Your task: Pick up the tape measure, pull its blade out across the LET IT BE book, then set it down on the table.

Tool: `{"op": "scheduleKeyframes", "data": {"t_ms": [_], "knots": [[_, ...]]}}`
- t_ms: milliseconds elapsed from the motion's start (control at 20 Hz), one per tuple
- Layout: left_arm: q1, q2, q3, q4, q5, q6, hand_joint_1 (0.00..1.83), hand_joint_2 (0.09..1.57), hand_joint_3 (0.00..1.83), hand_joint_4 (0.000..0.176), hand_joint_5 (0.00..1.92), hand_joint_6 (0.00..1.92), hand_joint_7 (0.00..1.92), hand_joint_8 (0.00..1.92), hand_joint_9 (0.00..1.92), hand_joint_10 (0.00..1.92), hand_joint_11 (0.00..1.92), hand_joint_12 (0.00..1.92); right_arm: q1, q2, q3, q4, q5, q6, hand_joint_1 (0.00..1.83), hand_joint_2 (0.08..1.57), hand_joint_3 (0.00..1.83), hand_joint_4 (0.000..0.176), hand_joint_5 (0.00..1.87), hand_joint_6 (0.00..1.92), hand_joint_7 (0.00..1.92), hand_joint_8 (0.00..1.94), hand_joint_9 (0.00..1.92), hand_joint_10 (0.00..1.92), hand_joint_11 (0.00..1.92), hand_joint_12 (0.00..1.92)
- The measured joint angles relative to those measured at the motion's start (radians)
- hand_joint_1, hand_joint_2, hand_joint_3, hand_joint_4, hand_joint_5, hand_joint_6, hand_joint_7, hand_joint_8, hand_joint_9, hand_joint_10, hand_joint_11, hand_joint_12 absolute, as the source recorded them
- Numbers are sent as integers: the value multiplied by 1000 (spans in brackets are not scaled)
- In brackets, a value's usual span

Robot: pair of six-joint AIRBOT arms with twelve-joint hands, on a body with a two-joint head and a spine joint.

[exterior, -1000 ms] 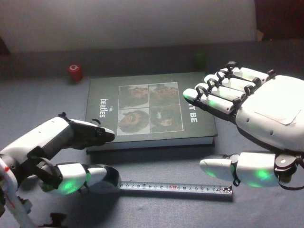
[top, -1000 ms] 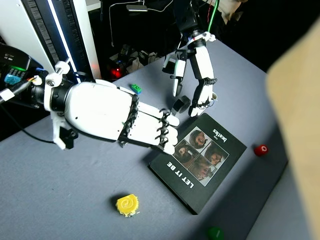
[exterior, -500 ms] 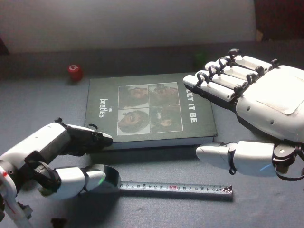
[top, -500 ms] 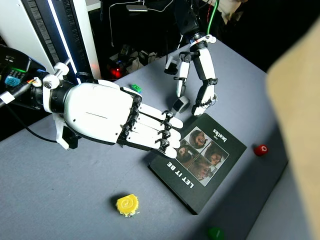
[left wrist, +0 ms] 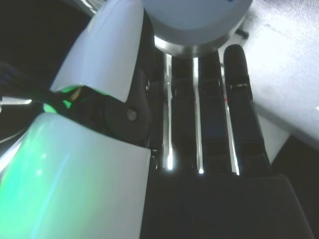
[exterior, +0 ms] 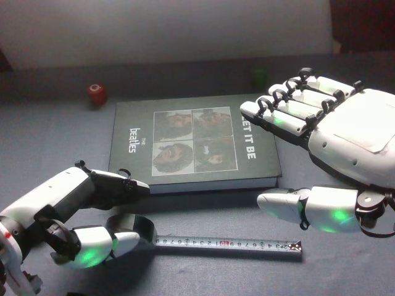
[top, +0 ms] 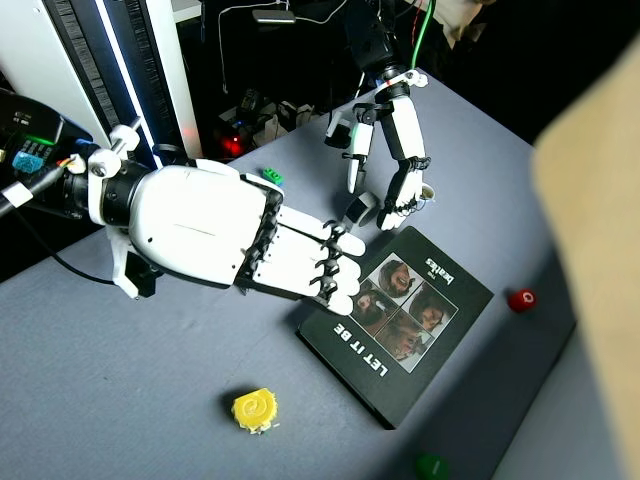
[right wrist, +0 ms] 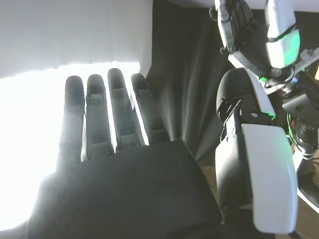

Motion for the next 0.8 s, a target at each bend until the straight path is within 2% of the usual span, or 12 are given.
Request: {"op": "scheduleKeyframes", "data": {"t_ms": [800], "knots": [[42, 0, -15, 43, -33, -26, 1237, 1095, 5, 0, 698, 1, 688, 5, 594, 7, 345, 608, 0, 0, 0, 1, 4, 0, 49, 1143, 0, 0, 39, 0, 139, 0, 105, 1, 0, 395]]}}
